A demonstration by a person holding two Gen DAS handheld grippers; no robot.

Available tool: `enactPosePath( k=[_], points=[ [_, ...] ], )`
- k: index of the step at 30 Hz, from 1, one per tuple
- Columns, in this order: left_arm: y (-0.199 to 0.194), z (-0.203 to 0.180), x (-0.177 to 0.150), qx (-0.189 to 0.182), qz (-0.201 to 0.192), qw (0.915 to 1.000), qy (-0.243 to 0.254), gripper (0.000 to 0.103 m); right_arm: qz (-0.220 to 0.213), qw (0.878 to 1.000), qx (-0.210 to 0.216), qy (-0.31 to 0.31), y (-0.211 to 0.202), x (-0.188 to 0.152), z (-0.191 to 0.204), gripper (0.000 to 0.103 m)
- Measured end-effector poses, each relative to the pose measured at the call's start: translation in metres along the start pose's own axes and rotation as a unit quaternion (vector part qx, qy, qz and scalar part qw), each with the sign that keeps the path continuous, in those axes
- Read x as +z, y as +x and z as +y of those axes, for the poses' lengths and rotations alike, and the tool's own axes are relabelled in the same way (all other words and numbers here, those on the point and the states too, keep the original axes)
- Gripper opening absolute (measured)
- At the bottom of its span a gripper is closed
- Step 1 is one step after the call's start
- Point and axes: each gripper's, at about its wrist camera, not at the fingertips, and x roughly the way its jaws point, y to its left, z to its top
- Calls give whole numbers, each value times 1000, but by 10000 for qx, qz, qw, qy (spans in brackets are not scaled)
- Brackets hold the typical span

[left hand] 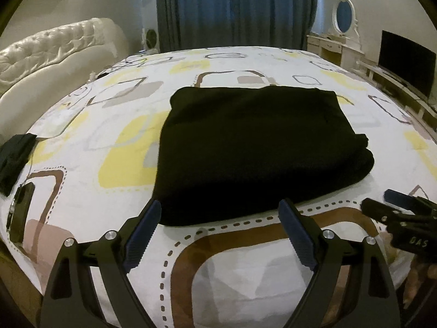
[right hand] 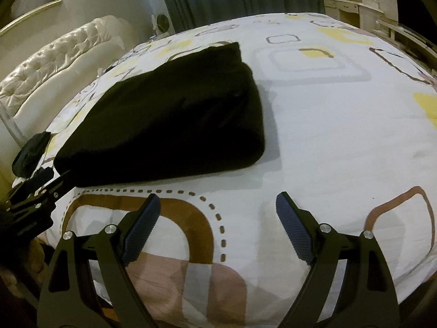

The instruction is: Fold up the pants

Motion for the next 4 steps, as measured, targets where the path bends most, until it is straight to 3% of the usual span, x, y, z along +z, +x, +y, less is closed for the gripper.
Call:
enactPosePath(
  k=[4],
  points=[
    [0,-2,1,-64,87,9999,-26,87,-20,10000,-2,52,-3,0,-3,87]
  ],
)
